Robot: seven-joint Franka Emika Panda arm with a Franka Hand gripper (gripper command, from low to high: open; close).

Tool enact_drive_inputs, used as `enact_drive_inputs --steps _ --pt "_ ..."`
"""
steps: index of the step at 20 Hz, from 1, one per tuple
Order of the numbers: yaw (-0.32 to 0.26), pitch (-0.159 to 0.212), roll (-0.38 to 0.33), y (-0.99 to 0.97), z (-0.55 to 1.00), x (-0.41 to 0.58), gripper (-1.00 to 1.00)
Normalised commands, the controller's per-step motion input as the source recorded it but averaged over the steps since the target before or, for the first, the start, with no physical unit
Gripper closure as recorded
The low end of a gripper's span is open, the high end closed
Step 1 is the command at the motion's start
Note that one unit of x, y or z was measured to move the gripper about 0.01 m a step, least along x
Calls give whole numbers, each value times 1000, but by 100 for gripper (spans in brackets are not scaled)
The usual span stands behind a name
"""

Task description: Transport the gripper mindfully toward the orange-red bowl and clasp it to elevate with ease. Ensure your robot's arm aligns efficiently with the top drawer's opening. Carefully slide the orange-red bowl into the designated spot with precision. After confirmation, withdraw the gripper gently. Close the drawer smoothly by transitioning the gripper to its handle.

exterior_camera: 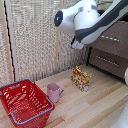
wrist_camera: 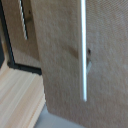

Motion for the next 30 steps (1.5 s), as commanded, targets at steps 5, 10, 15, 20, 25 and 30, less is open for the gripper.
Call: enact_drive_inputs --steps 5,10,15,20,25,30 --pt "186 45 -101 -381 -67 -1 -100" --pt "68 73 0 -328 466 -165 -100" --pt "4 37 0 -263 429 -93 -100" --pt "66 6 0 -443 143 -1 -100" --pt "89 -3 7 -508 2 0 -100" --pt "33 -5 51 -509 259 47 -100"
